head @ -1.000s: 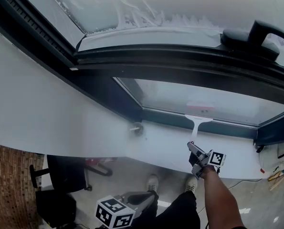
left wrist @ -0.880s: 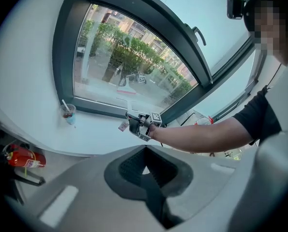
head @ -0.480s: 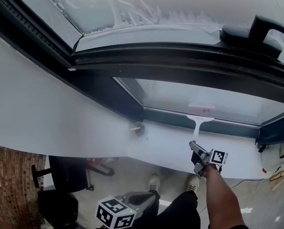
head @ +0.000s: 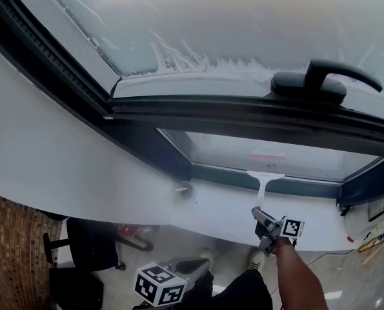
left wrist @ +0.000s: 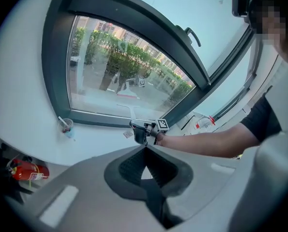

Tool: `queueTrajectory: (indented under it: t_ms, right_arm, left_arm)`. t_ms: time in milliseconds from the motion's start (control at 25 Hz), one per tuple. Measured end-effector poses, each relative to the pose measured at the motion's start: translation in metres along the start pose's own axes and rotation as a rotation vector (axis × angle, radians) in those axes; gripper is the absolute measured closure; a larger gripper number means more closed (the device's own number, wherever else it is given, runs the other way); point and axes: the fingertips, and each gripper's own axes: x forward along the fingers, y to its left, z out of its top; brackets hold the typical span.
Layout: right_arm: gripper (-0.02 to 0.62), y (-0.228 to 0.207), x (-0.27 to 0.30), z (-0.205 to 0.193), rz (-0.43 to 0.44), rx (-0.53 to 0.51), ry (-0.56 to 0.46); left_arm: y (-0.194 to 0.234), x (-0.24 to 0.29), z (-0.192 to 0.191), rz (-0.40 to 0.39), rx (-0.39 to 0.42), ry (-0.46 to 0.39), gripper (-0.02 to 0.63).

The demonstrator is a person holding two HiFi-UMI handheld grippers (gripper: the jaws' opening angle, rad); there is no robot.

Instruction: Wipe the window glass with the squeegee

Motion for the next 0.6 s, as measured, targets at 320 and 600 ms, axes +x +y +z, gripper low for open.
queueTrajectory:
  t_ms: [320, 600]
  right_arm:
    - [0.508, 0.115, -0.046, -0.026, 0.117, -0.082, 0.075]
    - [0.508, 0.181, -0.073, -0.023, 0.169, -0.186, 0.077]
  left_arm:
    - [-0.045, -0.008, 0.035, -0.015, 0.039, -0.075, 0.606]
    - [-0.07, -0.022, 0.048, -0.031, 0.071, -0.144, 0.606]
